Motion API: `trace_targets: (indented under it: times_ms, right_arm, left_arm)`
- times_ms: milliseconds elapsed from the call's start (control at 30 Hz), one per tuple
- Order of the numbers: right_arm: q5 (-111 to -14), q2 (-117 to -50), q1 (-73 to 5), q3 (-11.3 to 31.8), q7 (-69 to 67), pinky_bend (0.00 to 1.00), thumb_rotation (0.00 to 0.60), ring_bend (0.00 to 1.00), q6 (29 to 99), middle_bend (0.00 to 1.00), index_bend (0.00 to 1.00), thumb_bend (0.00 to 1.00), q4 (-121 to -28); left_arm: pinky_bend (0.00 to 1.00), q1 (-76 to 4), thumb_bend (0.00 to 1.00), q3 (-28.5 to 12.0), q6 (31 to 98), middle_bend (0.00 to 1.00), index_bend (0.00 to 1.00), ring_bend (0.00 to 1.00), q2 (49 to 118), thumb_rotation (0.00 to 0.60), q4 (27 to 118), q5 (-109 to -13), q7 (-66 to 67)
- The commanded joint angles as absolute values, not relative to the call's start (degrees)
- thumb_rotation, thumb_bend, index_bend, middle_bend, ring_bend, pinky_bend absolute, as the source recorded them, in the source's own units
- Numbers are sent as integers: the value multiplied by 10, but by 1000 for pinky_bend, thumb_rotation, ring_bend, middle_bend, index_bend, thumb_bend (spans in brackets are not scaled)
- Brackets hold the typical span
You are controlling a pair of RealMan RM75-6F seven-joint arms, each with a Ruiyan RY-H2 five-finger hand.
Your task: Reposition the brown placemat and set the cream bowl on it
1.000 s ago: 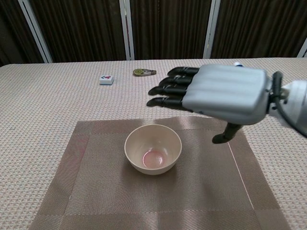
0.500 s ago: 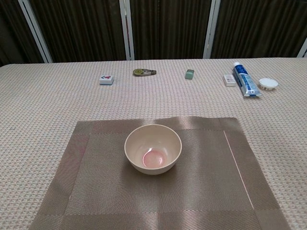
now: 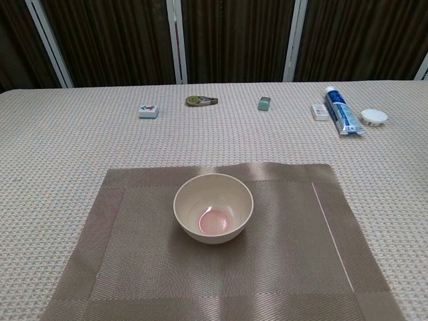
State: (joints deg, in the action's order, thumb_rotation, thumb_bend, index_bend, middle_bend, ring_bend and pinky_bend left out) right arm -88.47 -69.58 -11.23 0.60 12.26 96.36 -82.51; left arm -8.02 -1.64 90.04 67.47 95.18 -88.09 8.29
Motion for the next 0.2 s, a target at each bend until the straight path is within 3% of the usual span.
trace_targets:
  times_ms: [33,200]
  right_arm:
    - [-886,-699,-110,8,118,0,600,0,959,0,0,0,-821]
    - [-886,-701,-105,11,112,0,600,0,957,0,0,0,-817]
  left_arm:
    - [0,-81,0,-19,899,0,0,0,674,600,952,-880,82]
    - [0,-78,0,-21,900,0,0,0,672,600,955,-877,78]
